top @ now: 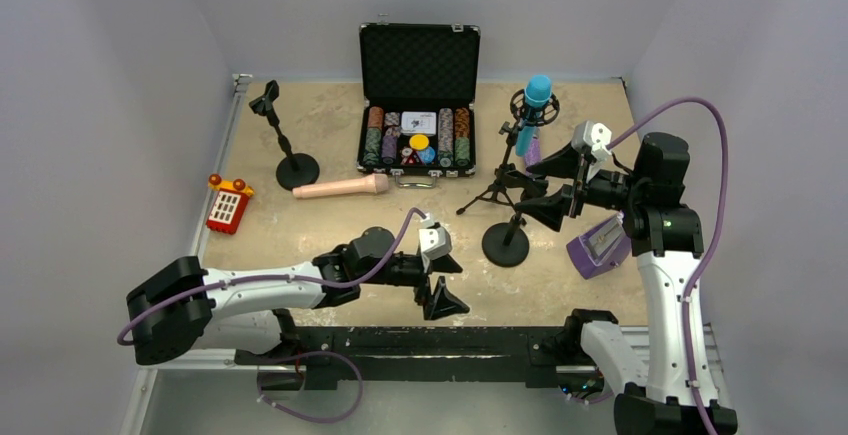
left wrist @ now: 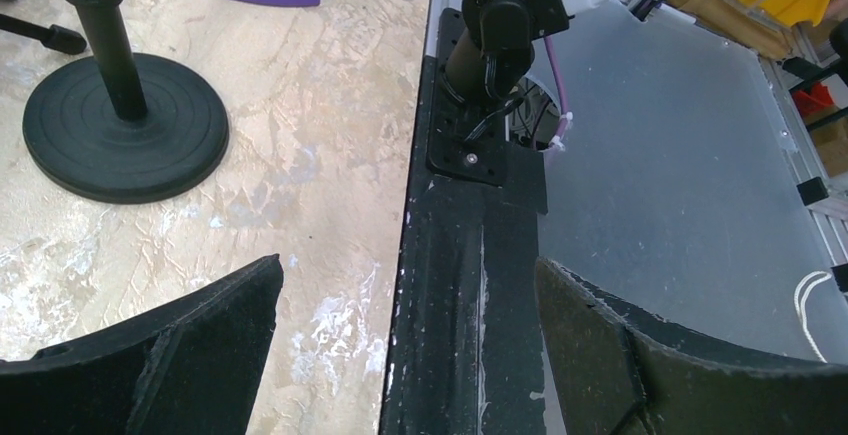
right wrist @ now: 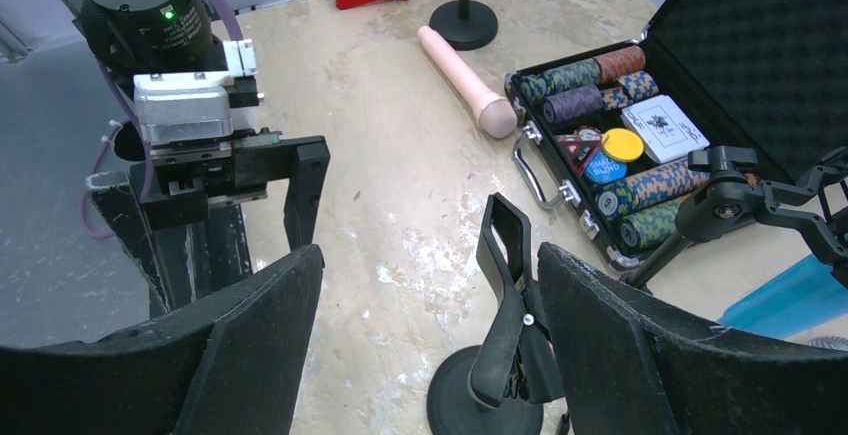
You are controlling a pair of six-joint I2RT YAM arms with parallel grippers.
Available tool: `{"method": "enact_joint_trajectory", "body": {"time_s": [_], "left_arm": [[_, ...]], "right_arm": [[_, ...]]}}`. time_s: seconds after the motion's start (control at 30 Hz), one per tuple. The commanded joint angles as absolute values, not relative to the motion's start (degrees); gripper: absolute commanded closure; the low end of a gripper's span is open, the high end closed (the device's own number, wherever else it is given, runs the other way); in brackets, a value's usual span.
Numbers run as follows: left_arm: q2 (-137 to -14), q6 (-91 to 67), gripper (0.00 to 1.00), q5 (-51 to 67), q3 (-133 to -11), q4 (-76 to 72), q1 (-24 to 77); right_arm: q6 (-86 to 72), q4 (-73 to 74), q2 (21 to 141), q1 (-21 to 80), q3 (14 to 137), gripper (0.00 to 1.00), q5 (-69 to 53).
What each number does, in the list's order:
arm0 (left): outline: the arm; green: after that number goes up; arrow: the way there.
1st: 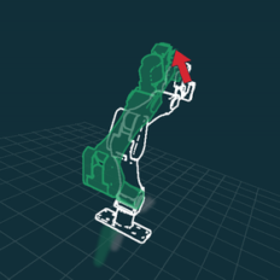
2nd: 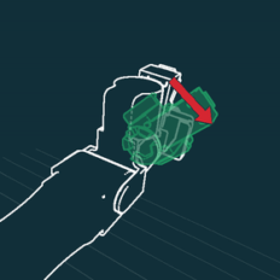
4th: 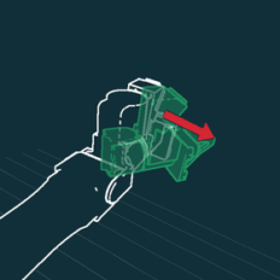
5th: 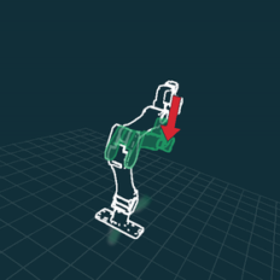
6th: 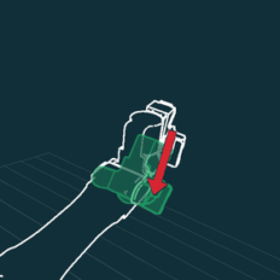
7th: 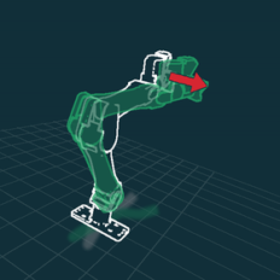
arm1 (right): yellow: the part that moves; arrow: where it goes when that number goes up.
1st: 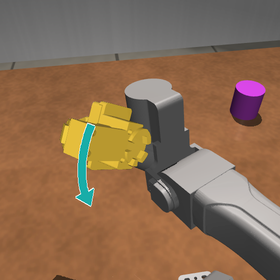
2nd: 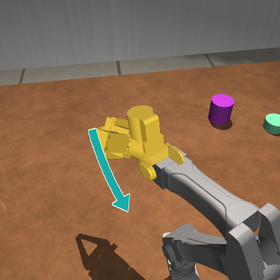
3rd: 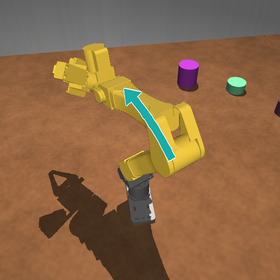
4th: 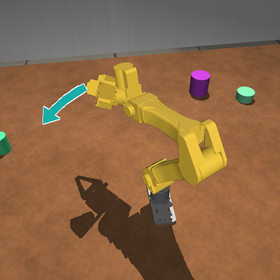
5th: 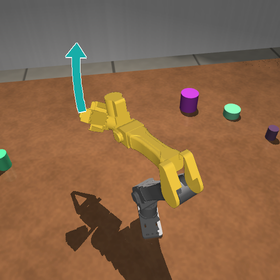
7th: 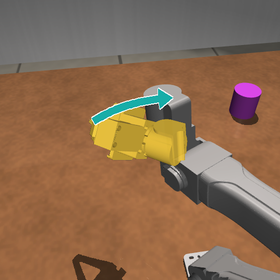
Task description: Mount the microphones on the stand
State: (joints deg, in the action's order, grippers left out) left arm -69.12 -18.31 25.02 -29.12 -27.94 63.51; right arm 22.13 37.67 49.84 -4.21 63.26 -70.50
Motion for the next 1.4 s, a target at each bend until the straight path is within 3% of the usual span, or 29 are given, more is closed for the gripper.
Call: {"method": "enact_joint_trajectory", "body": {"time_s": [0.0,0.6,1.37], "left_arm": [[-69.2,-16.0,0.01,24.1,-27.7,-33.4,63.8],[-67.1,-11.3,0.00,21.9,-22.7,-39.7,63.8],[-72.0,-9.9,0.00,24.2,-26.7,-43.6,63.8]], "right_arm": [[22.9,36.3,49.3,-4.5,63.0,0.18,-72.1],[22.9,36.0,49.6,-4.5,63.1,0.18,-73.0],[23.0,36.2,49.2,-4.5,63.3,0.18,-72.8]]}}
